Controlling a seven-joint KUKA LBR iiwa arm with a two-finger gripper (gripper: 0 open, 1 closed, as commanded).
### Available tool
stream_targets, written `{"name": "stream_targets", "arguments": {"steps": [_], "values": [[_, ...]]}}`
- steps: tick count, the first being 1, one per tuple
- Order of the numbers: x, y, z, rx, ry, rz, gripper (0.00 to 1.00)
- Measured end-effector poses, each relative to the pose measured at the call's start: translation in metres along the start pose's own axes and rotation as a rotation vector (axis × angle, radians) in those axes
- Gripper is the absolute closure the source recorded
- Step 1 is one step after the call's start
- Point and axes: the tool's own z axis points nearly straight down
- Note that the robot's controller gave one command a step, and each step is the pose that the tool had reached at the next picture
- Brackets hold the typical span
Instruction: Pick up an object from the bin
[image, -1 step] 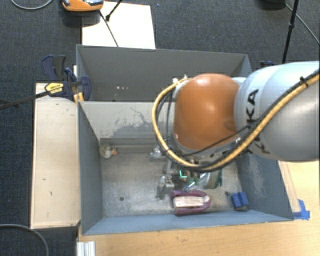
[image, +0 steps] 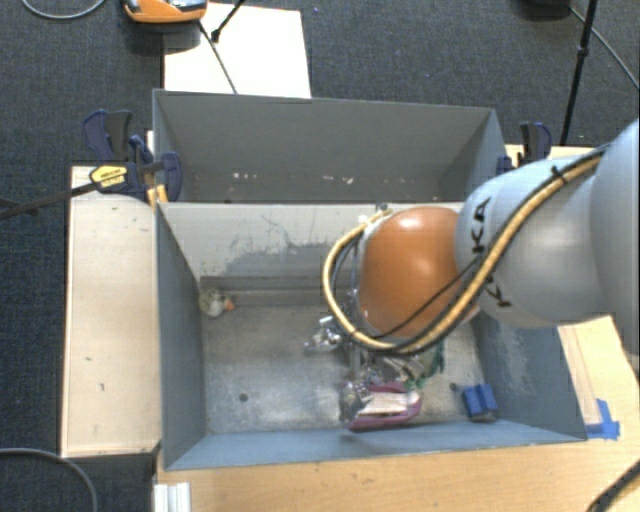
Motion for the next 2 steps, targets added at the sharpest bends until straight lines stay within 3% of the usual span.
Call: {"name": "stream_targets", "arguments": {"steps": [1, 2], "values": [[0.003, -0.055, 0.012, 0.002, -0.004, -0.137, 0.0], [0.022, -0.068, 0.035, 0.0, -0.02, -0.337, 0.0]]}}
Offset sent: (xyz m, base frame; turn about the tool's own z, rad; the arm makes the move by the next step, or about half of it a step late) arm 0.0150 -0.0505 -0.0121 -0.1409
